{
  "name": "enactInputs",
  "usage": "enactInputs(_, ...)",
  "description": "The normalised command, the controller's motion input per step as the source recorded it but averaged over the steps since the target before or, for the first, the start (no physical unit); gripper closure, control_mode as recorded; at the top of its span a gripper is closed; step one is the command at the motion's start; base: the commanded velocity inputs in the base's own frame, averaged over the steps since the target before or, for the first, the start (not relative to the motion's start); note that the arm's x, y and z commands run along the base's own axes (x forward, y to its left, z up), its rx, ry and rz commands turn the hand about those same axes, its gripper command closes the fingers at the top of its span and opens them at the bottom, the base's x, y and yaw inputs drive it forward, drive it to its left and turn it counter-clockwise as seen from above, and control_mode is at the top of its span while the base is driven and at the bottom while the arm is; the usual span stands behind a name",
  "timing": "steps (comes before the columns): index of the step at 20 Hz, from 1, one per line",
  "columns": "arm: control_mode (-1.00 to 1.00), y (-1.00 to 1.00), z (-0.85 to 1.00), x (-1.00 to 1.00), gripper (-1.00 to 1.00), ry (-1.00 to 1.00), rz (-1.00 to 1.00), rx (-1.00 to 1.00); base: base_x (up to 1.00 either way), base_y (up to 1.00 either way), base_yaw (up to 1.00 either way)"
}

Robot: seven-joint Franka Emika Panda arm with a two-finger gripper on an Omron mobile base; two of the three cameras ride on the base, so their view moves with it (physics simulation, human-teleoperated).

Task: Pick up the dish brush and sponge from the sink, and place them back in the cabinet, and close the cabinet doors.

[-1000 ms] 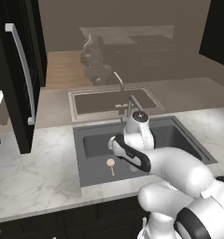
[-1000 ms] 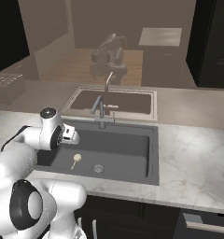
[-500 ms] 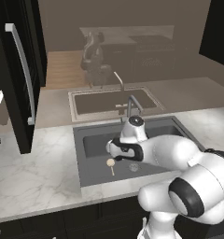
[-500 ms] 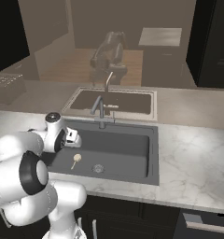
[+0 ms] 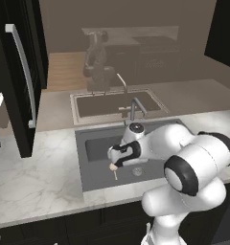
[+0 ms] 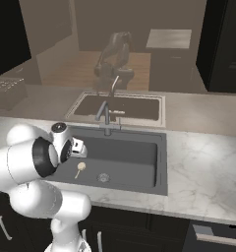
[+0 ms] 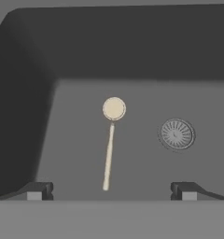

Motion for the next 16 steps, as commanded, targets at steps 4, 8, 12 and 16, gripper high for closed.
enactInputs(4, -1.00, 0.08, -0.21, 0.13, -1.00, 0.02, 0.00, 0.00, 0.00, 0.00, 0.00)
enactInputs(8, -1.00, 0.08, -0.22, 0.13, -1.00, 0.02, 0.00, 0.00, 0.00, 0.00, 0.00)
enactInputs(12, -1.00, 0.06, -0.24, 0.19, -1.00, 0.01, 0.00, 0.00, 0.00, 0.00, 0.00)
enactInputs(16, -1.00, 0.00, -0.24, 0.21, -1.00, 0.00, 0.00, 0.00, 0.00, 0.00, 0.00)
